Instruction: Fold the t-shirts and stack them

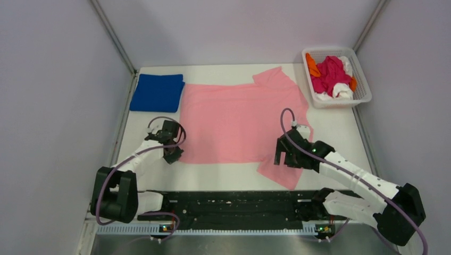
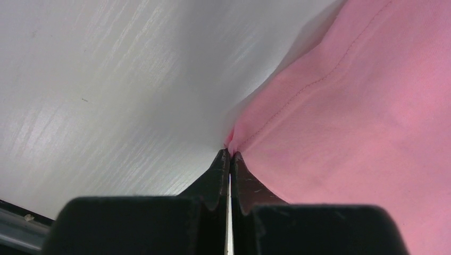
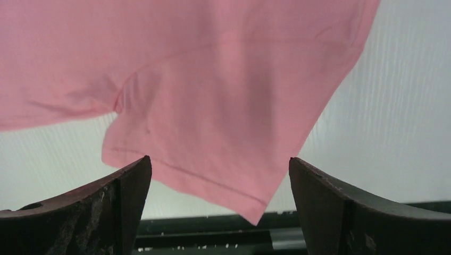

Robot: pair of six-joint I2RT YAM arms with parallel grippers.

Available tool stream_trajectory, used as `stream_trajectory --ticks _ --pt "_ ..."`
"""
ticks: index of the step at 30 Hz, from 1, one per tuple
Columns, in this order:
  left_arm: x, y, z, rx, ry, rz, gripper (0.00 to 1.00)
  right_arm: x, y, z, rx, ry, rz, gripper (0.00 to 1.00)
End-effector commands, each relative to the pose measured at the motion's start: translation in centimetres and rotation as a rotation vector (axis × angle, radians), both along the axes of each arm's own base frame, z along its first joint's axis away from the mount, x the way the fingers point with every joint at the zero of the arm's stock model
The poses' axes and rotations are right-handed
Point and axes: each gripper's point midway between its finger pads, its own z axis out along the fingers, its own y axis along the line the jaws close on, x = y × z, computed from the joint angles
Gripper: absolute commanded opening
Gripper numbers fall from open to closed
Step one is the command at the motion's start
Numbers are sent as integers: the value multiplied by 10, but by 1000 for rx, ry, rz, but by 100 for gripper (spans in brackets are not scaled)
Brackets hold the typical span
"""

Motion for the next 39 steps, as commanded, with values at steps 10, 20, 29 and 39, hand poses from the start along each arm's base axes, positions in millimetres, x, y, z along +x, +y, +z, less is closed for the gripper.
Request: stream_trajectory --ticks 10,20,29,39 --pt "2 5 10 16 -44 -5 0 -93 13 -53 34 308 -92 82" --pt "1 4 13 12 -44 -5 0 -89 27 -77 85 313 -81 49" --pt "-10 7 18 13 -31 14 0 -106 23 -71 90 375 -61 0" --pt "-49 10 12 -14 13 71 0 -135 14 -46 154 430 -68 0"
